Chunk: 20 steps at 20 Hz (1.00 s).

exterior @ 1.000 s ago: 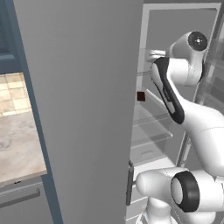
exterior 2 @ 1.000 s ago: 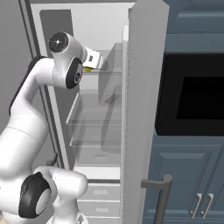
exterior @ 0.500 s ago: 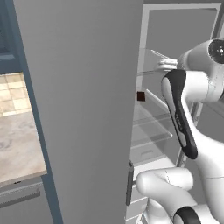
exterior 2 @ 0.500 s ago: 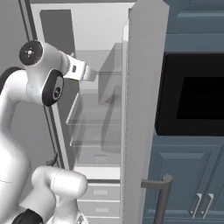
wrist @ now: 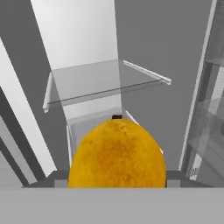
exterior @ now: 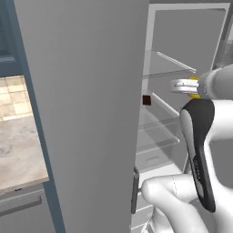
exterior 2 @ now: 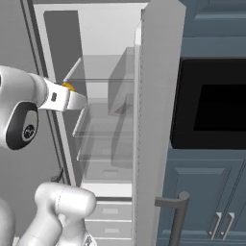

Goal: Pick up the orange and mango from the fridge and place one fruit on each plate on the dining counter.

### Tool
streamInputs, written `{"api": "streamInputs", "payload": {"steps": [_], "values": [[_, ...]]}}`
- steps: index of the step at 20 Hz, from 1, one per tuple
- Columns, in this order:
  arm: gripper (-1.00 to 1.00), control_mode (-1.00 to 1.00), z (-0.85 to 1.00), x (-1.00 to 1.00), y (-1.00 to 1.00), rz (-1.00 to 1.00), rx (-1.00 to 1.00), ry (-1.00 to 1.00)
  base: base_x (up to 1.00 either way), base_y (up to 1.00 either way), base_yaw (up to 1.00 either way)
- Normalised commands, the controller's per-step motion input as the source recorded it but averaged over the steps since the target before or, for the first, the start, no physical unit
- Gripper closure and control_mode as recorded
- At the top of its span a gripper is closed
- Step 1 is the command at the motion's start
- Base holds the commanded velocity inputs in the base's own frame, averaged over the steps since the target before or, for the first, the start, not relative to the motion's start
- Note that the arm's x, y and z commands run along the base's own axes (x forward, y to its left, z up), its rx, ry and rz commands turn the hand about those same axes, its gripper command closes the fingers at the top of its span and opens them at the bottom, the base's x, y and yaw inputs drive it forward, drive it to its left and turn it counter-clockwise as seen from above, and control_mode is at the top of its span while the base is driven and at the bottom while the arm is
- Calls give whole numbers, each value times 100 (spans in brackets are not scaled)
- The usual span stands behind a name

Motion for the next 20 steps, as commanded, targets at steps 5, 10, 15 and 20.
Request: {"api": "streamInputs", "payload": {"steps": [5,10,15,20], "values": [[100,-100,-13,-95,0,0,-2,-8,0,0,0],[100,-100,-23,-77,1,0,0,-3,0,0,0],[100,100,-13,-22,12,2,0,1,-23,13,-2],[100,100,0,0,0,0,0,0,-67,44,-32]]}}
